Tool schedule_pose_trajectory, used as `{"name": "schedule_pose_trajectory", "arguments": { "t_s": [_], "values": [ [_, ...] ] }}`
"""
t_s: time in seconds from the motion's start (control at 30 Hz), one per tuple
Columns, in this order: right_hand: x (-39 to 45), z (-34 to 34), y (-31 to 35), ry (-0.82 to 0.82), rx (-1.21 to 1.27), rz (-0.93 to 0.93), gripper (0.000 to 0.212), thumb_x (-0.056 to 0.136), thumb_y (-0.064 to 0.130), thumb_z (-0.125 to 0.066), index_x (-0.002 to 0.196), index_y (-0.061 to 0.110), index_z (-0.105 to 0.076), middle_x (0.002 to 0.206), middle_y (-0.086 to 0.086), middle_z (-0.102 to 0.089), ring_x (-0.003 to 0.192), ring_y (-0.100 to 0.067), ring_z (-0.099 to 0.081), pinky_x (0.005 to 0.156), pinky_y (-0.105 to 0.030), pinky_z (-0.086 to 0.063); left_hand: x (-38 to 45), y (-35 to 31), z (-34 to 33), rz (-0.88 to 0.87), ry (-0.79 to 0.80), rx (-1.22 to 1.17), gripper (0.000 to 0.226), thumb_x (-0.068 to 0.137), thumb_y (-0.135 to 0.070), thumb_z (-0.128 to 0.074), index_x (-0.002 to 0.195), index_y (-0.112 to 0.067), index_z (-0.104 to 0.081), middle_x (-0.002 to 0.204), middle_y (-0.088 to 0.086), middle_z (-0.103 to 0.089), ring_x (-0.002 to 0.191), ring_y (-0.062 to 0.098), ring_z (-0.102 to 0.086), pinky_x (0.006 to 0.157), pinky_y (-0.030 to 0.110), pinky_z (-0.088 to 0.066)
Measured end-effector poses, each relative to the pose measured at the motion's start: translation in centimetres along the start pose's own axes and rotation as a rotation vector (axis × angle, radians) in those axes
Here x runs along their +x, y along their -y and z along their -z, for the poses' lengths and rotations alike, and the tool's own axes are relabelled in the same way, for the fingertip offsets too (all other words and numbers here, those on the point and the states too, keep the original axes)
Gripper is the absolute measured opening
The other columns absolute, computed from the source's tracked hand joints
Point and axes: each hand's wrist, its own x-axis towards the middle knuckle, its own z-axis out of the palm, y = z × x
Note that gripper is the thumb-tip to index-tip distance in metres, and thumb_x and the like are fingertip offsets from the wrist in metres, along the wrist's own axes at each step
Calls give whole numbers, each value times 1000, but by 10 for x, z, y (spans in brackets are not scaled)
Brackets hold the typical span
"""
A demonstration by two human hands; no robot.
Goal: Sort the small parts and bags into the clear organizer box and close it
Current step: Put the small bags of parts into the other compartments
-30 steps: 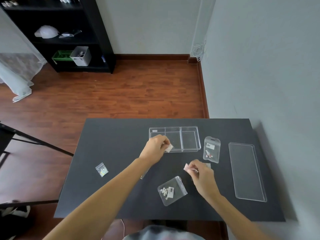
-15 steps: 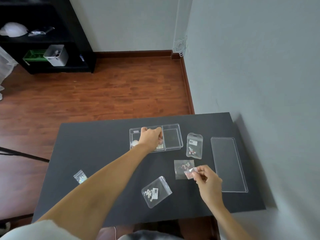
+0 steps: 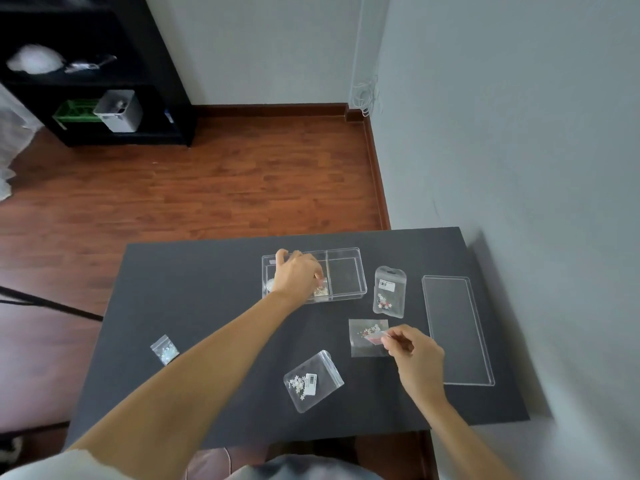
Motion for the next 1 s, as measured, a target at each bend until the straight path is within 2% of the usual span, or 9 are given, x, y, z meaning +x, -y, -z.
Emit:
{"name": "schedule_pose_trajectory", "arguments": {
  "t_s": [0.1,0.2,0.3,0.47,0.57,0.67,0.73,0.9,1.0],
  "values": [
    [12,-2,14,23,29,29,9,80,13,-76,89,10,-75,82,5,-72,74,-7,-66,63,-3,-48,-24,17,15,30,-126,-131,14,89,-30,-63,87,-26,-76,119,-10,-65,117,17,-51,110,42,-14],
    [28,-5,33,69,65,68,7,75,12,-81,77,14,-75,71,14,-69,66,0,-65,66,-18,-55,-55,44,24,75,-230,-254,12,88,-29,-66,84,-26,-76,114,-10,-67,112,14,-53,102,35,-19],
    [49,-12,52,111,68,136,6,75,13,-80,76,16,-75,69,14,-70,66,-1,-67,68,-23,-57,-90,75,26,172,-248,-316,7,86,-26,-68,88,-24,-75,109,-9,-68,106,17,-58,101,38,-33],
    [78,-20,73,127,3,265,12,78,16,-76,69,22,-70,54,32,-58,71,19,-61,67,3,-42,-139,113,10,320,-141,-339,13,85,-21,-70,97,-19,-73,108,-1,-69,105,22,-61,94,36,-47],
    [95,-19,71,150,-63,259,11,80,16,-74,71,22,-71,59,26,-65,65,4,-67,57,-4,-44,-154,116,0,363,-21,-317,26,85,-23,-70,110,-18,-69,117,1,-65,109,22,-60,94,35,-48],
    [113,-27,67,116,-160,290,10,82,13,-72,73,18,-74,67,8,-74,62,-12,-69,60,-15,-44,-172,116,-14,393,82,-271,41,83,-26,-71,122,-19,-61,122,2,-59,113,23,-57,94,35,-47],
    [107,-74,95,320,-216,458,13,82,8,-70,72,14,-75,65,0,-74,64,-18,-66,67,-26,-50,-231,127,-32,595,67,-315,47,80,-28,-72,124,-20,-58,121,1,-56,114,22,-56,92,35,-48],
    [120,-87,88,360,-398,506,13,88,8,-64,86,11,-77,82,-12,-73,94,-30,-55,85,-38,-42,-227,122,-44,622,20,-311,52,79,-23,-73,126,-19,-52,119,3,-52,112,25,-56,89,38,-49],
    [127,-89,86,372,-538,497,15,91,12,-59,92,18,-73,91,-14,-63,99,-31,-49,90,-38,-38,-219,119,-45,645,3,-360,48,77,-17,-73,122,-16,-54,114,5,-52,104,29,-59,87,38,-49]
  ]
}}
